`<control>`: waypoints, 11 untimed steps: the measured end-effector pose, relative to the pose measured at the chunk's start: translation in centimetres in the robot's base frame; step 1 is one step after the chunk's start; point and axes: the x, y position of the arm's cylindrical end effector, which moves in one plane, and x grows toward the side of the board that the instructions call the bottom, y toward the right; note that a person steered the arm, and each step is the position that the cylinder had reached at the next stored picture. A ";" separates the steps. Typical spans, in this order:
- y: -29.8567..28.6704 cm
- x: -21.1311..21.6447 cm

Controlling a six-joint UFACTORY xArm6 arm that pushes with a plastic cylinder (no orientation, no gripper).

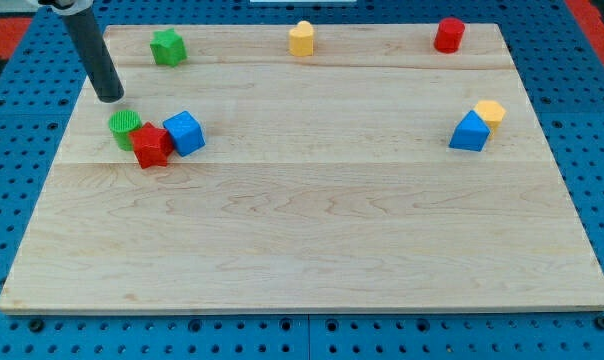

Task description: Nudge the yellow heart slightly left

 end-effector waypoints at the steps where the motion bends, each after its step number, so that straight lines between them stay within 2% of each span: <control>1: 1.6 -0.1; 3: 9.8 -1.0; 4: 14.7 -5.3; 6: 30.1 -8.0; 7: 33.0 -12.3; 8: 30.0 -14.2; 9: 29.3 -13.8; 10: 25.7 -12.2; 11: 22.6 -14.1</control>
